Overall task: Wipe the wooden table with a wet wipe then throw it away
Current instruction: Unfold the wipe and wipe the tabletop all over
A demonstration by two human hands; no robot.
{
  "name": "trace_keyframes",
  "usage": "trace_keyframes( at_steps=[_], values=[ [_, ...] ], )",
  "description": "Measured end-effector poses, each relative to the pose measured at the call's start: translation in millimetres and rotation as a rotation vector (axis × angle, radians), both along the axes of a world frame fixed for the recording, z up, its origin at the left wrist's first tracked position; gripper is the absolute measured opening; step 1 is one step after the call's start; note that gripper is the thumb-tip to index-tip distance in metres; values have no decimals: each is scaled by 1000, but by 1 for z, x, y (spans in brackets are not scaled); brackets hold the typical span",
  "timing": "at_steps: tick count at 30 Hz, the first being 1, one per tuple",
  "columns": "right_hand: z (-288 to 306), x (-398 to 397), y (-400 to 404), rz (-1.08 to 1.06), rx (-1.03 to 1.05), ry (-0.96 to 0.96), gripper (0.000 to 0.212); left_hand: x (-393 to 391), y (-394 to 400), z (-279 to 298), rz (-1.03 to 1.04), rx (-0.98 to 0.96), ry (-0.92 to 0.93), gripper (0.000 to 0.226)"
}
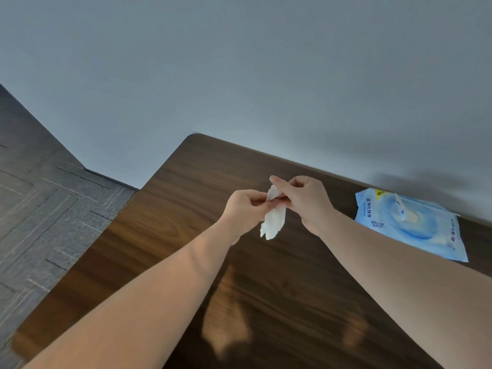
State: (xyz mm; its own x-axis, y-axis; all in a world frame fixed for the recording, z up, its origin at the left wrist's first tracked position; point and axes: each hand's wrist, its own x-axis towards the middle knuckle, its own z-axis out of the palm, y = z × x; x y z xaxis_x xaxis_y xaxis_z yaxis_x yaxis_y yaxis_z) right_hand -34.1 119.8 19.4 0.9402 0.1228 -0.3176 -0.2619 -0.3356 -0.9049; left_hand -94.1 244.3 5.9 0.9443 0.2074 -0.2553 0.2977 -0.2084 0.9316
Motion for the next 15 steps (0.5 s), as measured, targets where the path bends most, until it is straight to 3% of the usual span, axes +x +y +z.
trace_keyframes(
  at_steps=[3, 7, 12, 15],
  values=[
    [0, -1, -2, 77, 20, 20, 40, -3, 8, -1, 81, -40, 6, 5],
    [-2, -9, -6, 332, -170, -35, 32, -2, 11, -1, 172, -99, 51, 4],
    [-5, -12, -1, 327, -239, -128, 19, -8, 16, -5, 190, -207, 87, 15],
    [-7, -13, 1, 314, -164, -52, 17, -13, 18, -7, 183, -241, 96, 15]
  ],
)
